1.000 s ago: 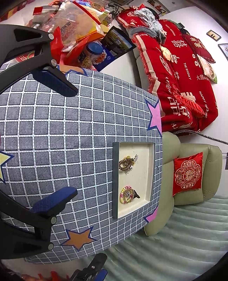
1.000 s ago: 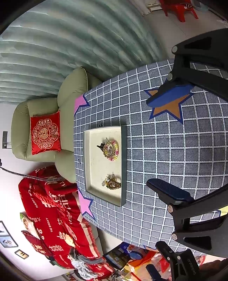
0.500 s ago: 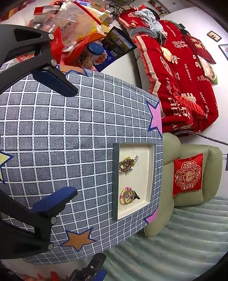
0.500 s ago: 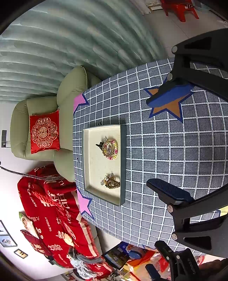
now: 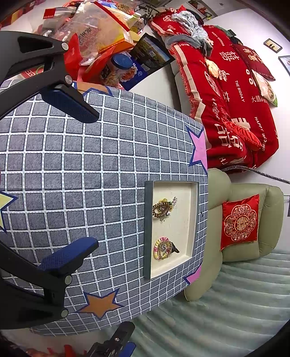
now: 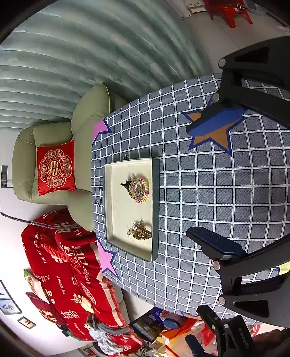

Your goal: Organize jewelry

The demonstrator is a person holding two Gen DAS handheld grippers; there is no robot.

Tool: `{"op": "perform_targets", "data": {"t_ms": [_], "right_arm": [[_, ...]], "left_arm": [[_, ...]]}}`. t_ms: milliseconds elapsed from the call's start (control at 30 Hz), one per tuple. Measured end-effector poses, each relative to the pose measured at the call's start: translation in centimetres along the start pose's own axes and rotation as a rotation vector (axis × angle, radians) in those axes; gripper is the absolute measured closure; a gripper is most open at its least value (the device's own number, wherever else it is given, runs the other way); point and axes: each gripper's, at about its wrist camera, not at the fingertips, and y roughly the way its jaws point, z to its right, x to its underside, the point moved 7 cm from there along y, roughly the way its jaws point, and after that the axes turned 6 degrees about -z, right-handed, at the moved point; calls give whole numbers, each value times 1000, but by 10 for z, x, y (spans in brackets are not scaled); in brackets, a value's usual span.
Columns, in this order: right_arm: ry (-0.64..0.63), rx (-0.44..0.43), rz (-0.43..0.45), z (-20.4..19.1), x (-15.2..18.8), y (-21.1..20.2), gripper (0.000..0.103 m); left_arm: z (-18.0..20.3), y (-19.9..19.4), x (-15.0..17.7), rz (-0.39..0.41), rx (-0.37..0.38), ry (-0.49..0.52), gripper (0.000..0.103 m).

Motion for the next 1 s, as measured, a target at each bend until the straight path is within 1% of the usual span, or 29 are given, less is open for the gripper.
{"op": "perform_targets", "data": {"t_ms": [1000], "right_arm": [[-1, -4, -3, -2, 1, 1, 18]], "left_arm": [[0, 0, 0, 0, 1, 1, 0]]}}
